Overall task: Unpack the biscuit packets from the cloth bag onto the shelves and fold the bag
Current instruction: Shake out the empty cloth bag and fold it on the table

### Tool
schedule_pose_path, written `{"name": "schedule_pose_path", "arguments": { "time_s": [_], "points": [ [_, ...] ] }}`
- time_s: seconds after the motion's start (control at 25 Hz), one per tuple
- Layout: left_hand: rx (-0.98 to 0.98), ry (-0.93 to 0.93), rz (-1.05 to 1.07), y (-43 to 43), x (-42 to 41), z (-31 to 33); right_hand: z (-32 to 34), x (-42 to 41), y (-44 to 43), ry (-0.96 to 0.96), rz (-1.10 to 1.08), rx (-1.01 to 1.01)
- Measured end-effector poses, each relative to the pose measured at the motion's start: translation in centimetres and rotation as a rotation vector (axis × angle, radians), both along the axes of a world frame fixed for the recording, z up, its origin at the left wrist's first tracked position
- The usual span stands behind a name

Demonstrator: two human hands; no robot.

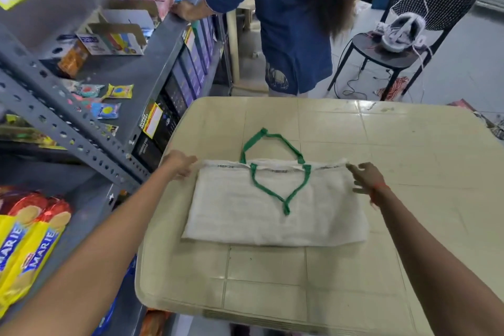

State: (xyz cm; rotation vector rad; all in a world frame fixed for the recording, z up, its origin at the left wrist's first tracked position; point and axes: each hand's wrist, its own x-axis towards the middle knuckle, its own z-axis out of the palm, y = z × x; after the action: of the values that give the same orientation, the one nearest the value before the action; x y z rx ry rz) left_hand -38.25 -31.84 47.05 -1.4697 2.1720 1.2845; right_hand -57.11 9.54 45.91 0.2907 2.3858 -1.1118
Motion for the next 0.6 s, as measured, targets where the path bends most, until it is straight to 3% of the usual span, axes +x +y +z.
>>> {"name": "schedule_pose_path", "arguments": {
  "time_s": [0.08,0.2,0.32,0.48,0.6],
  "points": [
    [-0.107,-0.157,-0.068,1.3,1.8,-2.9,-1.9,2.8,-0.7,0.220,0.162,0.237],
    [-0.059,-0.214,-0.124,4.4,5.3,-6.5,-4.6,9.5,-2.5,0.433,0.595,0.280],
    [-0.002,-0.147,-0.153,6.4,7.6,-8.3,-8.2,14.5,-3.1,0.380,1.067,0.495],
    [-0.064,-0.210,-0.221,7.5,9.2,-8.6,-9.1,15.0,-0.5,0.377,1.140,0.588],
    [-0.018,-0.183,-0.179,7.9,10.2,-8.1,-9.0,13.6,2.1,0.437,1.045,0.587]
  ]
}}
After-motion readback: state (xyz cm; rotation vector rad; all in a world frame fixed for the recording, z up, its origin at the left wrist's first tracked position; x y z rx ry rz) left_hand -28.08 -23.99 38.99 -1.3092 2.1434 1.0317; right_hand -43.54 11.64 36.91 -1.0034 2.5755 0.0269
